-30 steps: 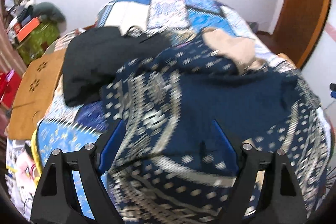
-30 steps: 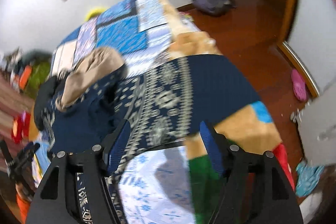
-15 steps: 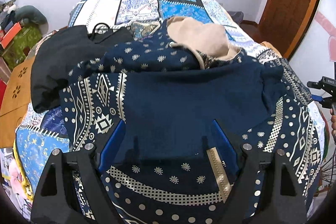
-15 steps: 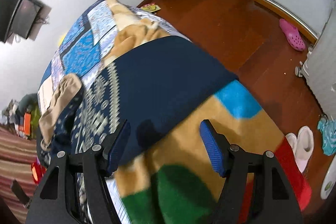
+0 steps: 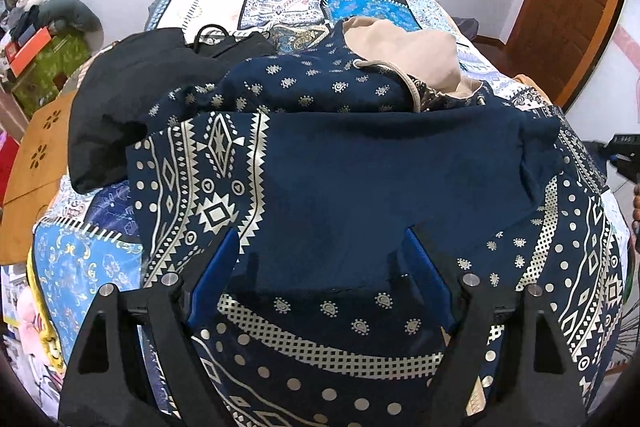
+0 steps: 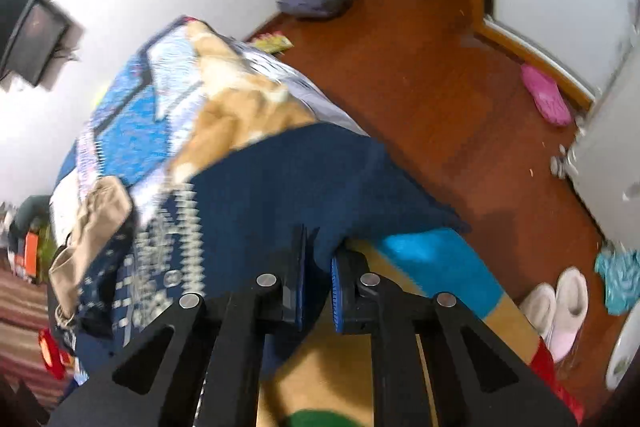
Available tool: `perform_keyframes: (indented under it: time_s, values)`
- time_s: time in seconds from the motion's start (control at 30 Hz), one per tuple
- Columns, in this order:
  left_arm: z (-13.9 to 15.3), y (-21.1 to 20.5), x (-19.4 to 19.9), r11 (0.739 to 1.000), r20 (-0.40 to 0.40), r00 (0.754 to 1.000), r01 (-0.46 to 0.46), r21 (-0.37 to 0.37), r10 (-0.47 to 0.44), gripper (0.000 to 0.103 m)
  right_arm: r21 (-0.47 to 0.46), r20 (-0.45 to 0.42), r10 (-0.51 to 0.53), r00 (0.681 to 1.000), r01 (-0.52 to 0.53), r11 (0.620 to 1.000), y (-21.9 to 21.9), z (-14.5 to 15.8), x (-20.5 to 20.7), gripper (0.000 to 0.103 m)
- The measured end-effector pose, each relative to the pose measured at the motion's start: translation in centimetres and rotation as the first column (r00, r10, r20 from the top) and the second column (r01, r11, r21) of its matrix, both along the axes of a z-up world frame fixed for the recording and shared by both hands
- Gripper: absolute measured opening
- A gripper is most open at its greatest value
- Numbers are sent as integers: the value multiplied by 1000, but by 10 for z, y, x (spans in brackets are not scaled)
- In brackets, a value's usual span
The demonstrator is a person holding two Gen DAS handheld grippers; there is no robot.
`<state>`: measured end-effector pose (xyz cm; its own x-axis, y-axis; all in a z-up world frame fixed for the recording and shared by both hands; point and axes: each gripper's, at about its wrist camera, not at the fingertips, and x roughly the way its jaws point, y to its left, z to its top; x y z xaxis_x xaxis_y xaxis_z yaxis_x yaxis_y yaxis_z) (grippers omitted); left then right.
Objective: Fold large clothes
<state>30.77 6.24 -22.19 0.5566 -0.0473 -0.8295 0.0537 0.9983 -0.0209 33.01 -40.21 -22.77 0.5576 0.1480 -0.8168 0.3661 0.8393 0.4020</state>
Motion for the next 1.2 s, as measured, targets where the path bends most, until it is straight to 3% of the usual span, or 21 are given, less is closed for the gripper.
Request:
perform_keyframes:
  time_s: [0.07,0.17,0.3,0.43,0.57,0.7,0.83,0.93,1.0,1.13,1.2]
  values:
    - [3,0,-1,1000,8,1000,3,2,-3,83,-58,49,29,998,-27,998,11,23,-7,9]
    - [9,-2,-5,1000,28,1000,12,3,-12,83,-74,128,90,988,-81,994,29,58,-16,8]
    - [19,-5,-11,1000,58,998,28,5,-28,83,-121,229,197,953,-173,977,64,104,-25,7]
    - [27,-5,-18,999,77,996,33,-6,-32,83,-130,333,346,877,-321,938,114,136,-38,7]
    - [32,-1,-25,1000,87,996,28,-13,-27,83,-150,338,486,806,-464,873,173,132,-40,7]
    - [33,5,-30,1000,81,997,20,-21,-18,83,-118,229,596,770,-586,802,224,90,-37,7]
    - [31,11,-35,1000,70,997,14,-23,-13,83,-86,68,640,765,-635,768,245,49,-34,8]
    - [28,13,-36,1000,63,998,12,-24,-11,83,-24,-2,649,761,-649,761,242,37,-38,14]
    - [25,13,-36,1000,57,998,10,-29,-8,83,-22,-15,646,763,-647,763,241,40,-44,22]
    - [22,10,-34,999,49,999,13,-44,-11,83,-63,14,609,793,-607,792,223,58,-58,55]
    - [20,7,-32,999,47,999,18,-45,-16,83,-85,52,563,825,-558,825,204,70,-62,57]
